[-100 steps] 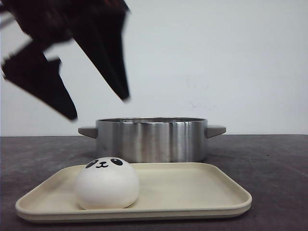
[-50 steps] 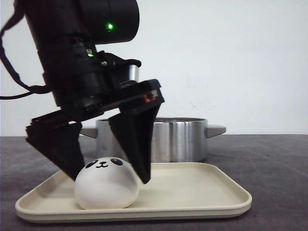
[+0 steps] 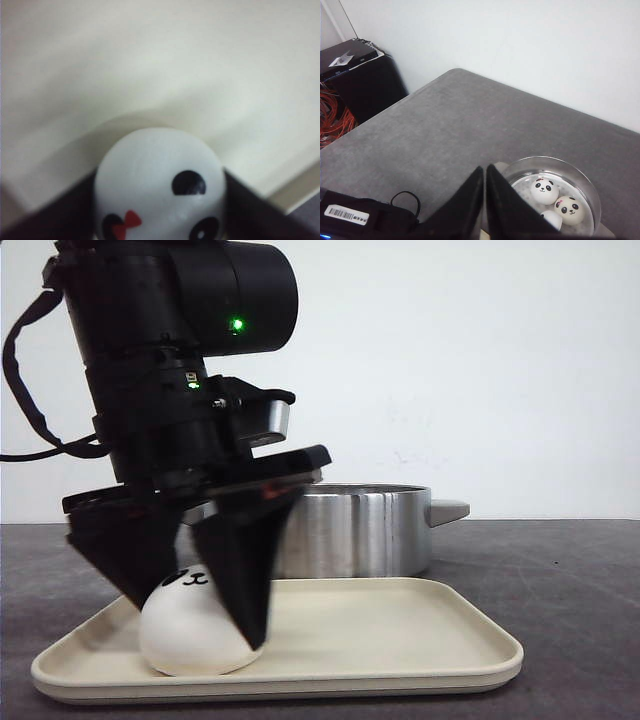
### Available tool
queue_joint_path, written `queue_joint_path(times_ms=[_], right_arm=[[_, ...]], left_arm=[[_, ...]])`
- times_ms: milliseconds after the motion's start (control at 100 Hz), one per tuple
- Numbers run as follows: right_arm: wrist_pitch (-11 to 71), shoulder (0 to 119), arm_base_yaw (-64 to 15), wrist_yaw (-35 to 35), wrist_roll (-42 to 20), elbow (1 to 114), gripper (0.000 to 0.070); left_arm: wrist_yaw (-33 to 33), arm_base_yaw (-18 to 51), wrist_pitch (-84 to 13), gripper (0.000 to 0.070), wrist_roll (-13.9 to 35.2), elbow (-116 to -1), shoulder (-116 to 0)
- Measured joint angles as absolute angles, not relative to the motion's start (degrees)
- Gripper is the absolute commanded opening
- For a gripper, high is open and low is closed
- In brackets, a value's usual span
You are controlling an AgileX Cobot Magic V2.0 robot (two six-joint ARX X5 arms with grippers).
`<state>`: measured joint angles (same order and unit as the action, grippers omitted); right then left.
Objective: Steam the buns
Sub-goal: 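Lower the left gripper and grasp the last panda bun on the tray, then carry the bun with the left gripper and release it into the steamer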
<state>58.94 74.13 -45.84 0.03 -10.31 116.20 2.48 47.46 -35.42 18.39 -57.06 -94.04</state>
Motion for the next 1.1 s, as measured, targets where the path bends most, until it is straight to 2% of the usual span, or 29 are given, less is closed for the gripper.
queue_joint_path(times_ms=[240,380,510,670,860,1100], right_arm=[[59.61,74.13,-45.84,0.03,-10.28,116.20,0.0000],[59.59,74.13,-45.84,0.03,-10.28,116.20,0.0000],[59.59,74.13,-45.84,0.03,-10.31,116.20,0.0000],[59.59,74.13,-45.84,0.03,-10.28,116.20,0.0000],[59.61,74.13,-45.84,0.03,-10.31,116.20,0.0000],[62.30,74.13,-45.84,0.03,-10.31,116.20,0.0000]], left_arm=[[1.41,47.51,-36.38,0.0009,16.16,-59.64,-86.32],[-1.19,47.27,-28.67,0.0010,14.04,-65.45,-78.43],[-5.56,46.26,-21.17,0.0009,9.06,-67.72,-76.03],[-6.76,43.20,-15.11,0.0010,5.52,-67.75,-78.94],[-7.01,39.46,-8.71,0.0010,4.91,-67.75,-85.01],[-7.07,36.42,-8.93,0.0020,4.84,-67.70,-94.21]])
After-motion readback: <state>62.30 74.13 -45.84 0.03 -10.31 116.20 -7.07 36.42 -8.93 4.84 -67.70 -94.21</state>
